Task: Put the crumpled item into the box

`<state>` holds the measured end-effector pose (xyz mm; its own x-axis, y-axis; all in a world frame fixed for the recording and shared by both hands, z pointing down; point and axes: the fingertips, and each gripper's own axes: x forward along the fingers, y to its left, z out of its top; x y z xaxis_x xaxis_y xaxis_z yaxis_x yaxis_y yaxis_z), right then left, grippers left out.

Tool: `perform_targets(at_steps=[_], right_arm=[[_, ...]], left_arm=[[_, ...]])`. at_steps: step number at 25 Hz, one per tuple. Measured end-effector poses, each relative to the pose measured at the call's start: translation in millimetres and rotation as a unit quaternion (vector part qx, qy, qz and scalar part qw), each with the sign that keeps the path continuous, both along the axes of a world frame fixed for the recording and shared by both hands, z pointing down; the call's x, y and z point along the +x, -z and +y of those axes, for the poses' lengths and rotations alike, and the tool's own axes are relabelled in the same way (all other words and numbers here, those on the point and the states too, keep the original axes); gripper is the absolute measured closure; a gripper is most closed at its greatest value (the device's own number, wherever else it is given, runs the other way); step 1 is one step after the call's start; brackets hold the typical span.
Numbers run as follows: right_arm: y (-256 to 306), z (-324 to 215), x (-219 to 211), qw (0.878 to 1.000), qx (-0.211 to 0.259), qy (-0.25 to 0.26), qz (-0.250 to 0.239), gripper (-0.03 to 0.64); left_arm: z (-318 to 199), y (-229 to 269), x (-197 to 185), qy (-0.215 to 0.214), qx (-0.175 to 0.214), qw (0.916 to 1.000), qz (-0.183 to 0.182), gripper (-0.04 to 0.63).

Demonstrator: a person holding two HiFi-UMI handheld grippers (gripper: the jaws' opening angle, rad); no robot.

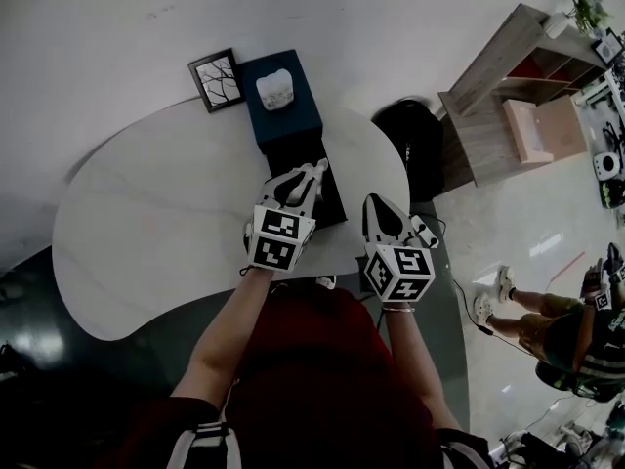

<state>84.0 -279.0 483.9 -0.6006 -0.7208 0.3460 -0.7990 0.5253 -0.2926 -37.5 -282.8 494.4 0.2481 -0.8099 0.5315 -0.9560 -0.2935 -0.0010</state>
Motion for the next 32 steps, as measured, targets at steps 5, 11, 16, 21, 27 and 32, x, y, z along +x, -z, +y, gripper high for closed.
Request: perform_targets(at_steps=[5, 11, 16, 21, 27, 32], right_arm=[[9.3, 8.2, -8.9, 1.0, 0.009, 0.006, -0.003, 0.601], [26.1, 21.0, -23.3, 0.999, 0.028, 0.015, -0.007, 0.601], [42.8, 33.3, -32.7, 0.999, 0.046, 0.007, -0.013, 0.601], [55.7, 49.4, -40.7, 0.998, 0.065, -0.006, -0.009, 0.601], [69.9, 71.4, -48.4, 0.996, 0.084, -0.022, -0.009, 0.601], [78.4, 88.9, -53.3, 0.995, 0.096, -0.033, -0.011, 0.601]], left_arm=[[12.3, 12.7, -8.1, 0.012, 0.019, 0.9996, 0.019, 0.523], [26.7, 32.4, -18.7, 0.013, 0.049, 0.9981, 0.035, 0.557], [41.9, 47.8, -28.4, 0.007, 0.072, 0.996, 0.051, 0.569], [58.3, 58.4, -38.9, -0.003, 0.088, 0.9941, 0.063, 0.572], [77.1, 68.2, -48.2, -0.016, 0.101, 0.992, 0.075, 0.572], [90.6, 76.2, -51.2, -0.031, 0.11, 0.9904, 0.079, 0.572]])
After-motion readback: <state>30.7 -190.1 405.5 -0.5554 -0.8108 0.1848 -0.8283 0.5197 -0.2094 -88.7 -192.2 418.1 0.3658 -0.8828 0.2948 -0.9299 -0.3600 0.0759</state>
